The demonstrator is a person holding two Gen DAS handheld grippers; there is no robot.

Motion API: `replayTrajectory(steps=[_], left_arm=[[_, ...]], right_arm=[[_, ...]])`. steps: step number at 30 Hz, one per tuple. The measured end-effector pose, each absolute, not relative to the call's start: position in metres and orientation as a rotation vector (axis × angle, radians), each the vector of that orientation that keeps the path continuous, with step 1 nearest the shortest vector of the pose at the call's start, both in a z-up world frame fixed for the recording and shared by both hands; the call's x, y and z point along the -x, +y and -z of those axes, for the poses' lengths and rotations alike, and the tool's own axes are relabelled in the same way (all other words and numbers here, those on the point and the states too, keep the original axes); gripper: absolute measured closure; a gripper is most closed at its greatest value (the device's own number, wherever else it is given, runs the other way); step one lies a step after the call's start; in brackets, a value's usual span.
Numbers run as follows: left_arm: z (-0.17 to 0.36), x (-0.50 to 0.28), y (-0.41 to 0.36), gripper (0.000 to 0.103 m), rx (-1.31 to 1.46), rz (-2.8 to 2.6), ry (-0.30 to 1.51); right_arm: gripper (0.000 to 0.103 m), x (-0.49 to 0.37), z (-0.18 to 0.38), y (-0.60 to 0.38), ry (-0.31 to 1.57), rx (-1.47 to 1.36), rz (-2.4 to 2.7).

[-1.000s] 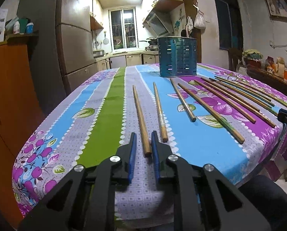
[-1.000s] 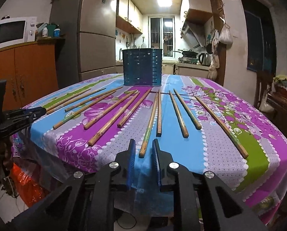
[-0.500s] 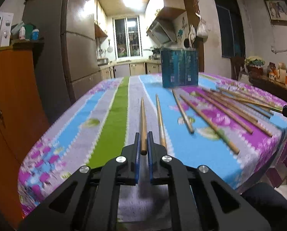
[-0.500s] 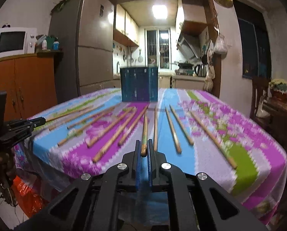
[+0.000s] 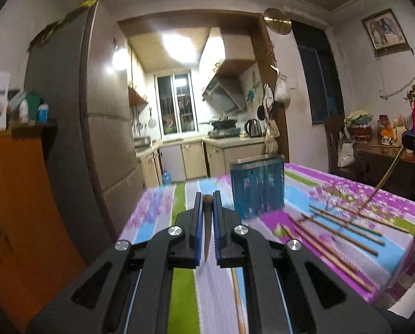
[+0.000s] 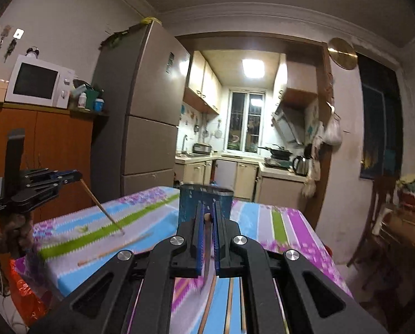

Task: Organize utensils
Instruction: 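Lift both held chopsticks upright and carry them over the blue utensil holder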

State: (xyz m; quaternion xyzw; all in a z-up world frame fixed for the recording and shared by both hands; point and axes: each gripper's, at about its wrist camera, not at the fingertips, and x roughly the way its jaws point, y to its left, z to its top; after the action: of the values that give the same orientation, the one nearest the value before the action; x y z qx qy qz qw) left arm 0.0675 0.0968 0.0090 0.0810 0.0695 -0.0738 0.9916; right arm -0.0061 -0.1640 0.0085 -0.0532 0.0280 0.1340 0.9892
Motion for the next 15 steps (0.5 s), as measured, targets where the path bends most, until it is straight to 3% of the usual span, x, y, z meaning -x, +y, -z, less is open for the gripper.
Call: replayTrajectory(steps=[15], left_arm=[[-0.058, -0.133, 0.072, 0.098, -0.195, 0.225, 0.194]], right_arm=[[0.096, -0.074, -0.059, -0.164, 0.124, 0.077, -0.349]])
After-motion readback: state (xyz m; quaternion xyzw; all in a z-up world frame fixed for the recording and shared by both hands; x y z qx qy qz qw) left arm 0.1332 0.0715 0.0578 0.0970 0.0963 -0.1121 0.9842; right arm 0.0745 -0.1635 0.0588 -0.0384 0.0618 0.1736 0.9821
